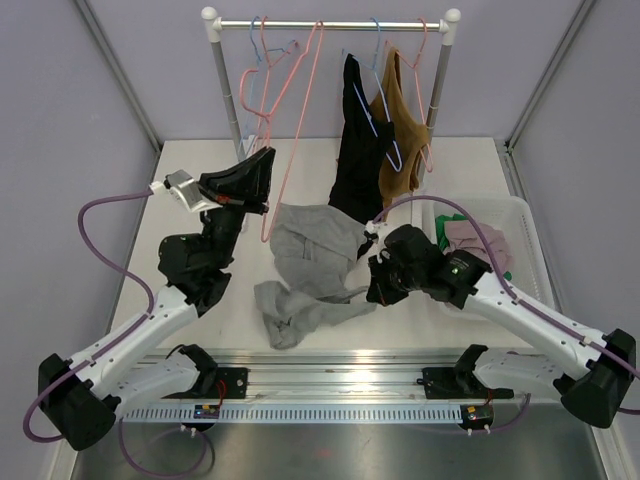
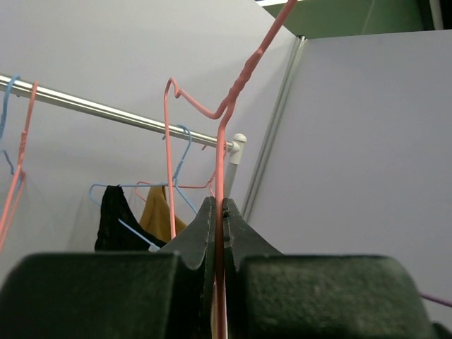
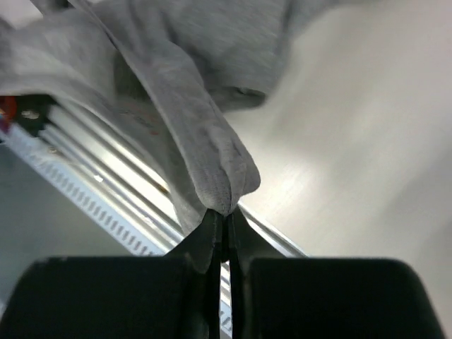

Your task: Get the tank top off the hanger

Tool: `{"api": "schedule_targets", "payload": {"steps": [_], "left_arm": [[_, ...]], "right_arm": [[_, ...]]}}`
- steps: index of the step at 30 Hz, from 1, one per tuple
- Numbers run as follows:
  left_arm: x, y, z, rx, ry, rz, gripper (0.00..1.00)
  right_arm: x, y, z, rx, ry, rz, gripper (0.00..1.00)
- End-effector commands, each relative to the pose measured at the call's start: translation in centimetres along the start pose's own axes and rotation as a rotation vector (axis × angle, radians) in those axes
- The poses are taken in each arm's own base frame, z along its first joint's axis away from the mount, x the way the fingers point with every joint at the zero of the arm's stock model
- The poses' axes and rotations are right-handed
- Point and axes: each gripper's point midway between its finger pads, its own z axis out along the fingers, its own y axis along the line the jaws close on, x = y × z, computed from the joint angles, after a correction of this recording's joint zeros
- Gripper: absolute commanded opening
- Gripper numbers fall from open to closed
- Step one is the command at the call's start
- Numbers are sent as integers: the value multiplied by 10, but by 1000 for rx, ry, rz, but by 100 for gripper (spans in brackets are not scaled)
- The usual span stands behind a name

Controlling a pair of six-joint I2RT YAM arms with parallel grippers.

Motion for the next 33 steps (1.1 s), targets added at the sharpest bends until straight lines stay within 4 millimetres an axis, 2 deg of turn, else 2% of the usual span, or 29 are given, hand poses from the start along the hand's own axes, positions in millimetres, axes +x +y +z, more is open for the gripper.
{"api": "schedule_targets", "payload": {"steps": [1,2,3,5,6,7,8,9,10,11,13,15,16,18,19,20,21,22,23,24,25,26,28,29,31,32,33], "left_arm": [[-88,-11,21,-16,-268,59,0],[-94,-7,24,-50,-277,56,0],[-75,1,28,-93,-173,64,0],[-81,-3,36,-104,-112,57,0],[-61,2,34,-131,-12,51,0],[-55,5,33,-153,27,39,0],[-57,3,35,-164,47,18,0],[-35,10,29,-196,153,30,0],[-28,13,27,-212,197,31,0],[-7,21,19,-257,297,25,0],[-1,22,16,-278,353,19,0],[14,26,8,-311,422,-2,0],[18,28,7,-322,444,-3,0],[37,37,3,-369,516,7,0],[35,36,8,-370,520,10,0],[41,39,6,-388,551,17,0],[46,40,9,-396,569,22,0],[47,41,18,-405,573,26,0],[52,42,22,-408,588,30,0],[56,44,23,-418,609,43,0],[56,45,29,-426,610,47,0],[59,50,38,-449,616,68,0],[59,55,50,-463,604,80,0],[57,53,64,-447,586,74,0],[56,61,77,-458,569,77,0],[66,66,85,-457,572,77,0],[56,70,96,-466,540,74,0]], "right_arm": [[-9,-34,-19,196,-124,37,0],[-12,-35,-28,209,-157,43,0],[-17,-40,-34,237,-188,56,0],[-29,-31,-48,199,-248,53,0],[-32,-22,-50,156,-260,50,0],[-43,-11,-54,108,-296,43,0],[-47,-3,-55,66,-308,35,0],[-48,12,-53,-15,-297,20,0],[-60,23,-52,-68,-331,13,1],[-63,31,-45,-106,-313,12,1],[-79,34,-35,-98,-333,12,0],[-99,19,-18,4,-357,40,0],[-111,16,-14,31,-392,48,1],[-124,15,7,54,-378,46,3],[-129,16,16,58,-362,46,11],[-133,23,34,35,-313,39,26],[-133,29,40,6,-285,22,45],[-134,27,42,28,-269,31,99],[-134,17,44,80,-276,54,100],[-139,8,33,130,-329,80,100],[-144,10,26,114,-376,85,99],[-138,11,14,92,-402,89,99],[-131,13,7,67,-415,87,100],[-130,16,-2,50,-424,86,99],[-121,13,-6,64,-403,88,99],[-115,11,-7,64,-395,88,100],[-112,10,-8,62,-394,90,100]]}}
